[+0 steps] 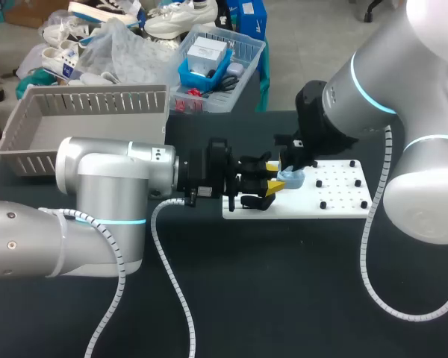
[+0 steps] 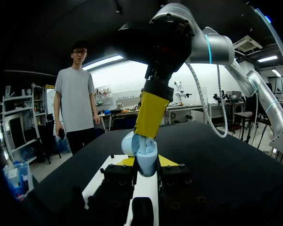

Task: Pick up each earbud case from the left stands, insert the matching earbuds, close the lid, and place the case in the box.

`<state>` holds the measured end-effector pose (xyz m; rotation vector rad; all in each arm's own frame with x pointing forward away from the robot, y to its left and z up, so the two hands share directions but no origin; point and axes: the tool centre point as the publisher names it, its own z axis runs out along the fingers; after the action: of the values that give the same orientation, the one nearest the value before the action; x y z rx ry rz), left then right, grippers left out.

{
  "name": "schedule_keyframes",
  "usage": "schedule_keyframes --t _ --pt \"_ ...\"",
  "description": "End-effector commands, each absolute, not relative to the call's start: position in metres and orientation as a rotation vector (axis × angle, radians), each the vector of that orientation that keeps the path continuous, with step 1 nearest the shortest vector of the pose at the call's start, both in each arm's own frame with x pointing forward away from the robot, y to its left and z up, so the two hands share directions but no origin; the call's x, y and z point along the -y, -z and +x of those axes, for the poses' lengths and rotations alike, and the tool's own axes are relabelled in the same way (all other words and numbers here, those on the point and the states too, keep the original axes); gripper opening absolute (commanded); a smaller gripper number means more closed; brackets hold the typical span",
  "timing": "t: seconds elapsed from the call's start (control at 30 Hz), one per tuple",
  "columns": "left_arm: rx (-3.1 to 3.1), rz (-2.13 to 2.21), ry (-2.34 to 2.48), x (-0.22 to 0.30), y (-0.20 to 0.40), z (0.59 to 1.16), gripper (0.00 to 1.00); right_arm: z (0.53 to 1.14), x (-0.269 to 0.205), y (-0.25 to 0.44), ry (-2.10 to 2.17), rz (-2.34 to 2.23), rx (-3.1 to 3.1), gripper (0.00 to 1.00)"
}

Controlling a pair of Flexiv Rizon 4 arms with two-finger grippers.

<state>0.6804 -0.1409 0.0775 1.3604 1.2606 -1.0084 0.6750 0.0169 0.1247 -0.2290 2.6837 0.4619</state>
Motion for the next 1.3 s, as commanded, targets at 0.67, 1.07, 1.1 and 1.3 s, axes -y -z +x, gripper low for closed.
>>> schedule_keyframes --t 0.67,1.07,1.1,1.3 --pt "-1.260 1.359 1.005 0.142 -0.079 0.679 0.00 0.675 -0.022 -0.116 -0.447 -0.215 -2.676 0.00" --pt "-1.260 1.359 1.005 0.142 -0.079 0.679 0.00 0.675 -0.022 -0.123 -0.411 -0.216 -2.664 0.43" --pt "-1.260 1.359 1.005 0.142 -0.079 0.679 0.00 0.675 -0.022 -0.124 -0.404 -0.217 -2.660 0.44" --pt "-1.260 1.359 1.005 0.142 -0.079 0.679 0.00 0.671 -0.020 -0.128 -0.352 -0.223 -2.645 0.46"
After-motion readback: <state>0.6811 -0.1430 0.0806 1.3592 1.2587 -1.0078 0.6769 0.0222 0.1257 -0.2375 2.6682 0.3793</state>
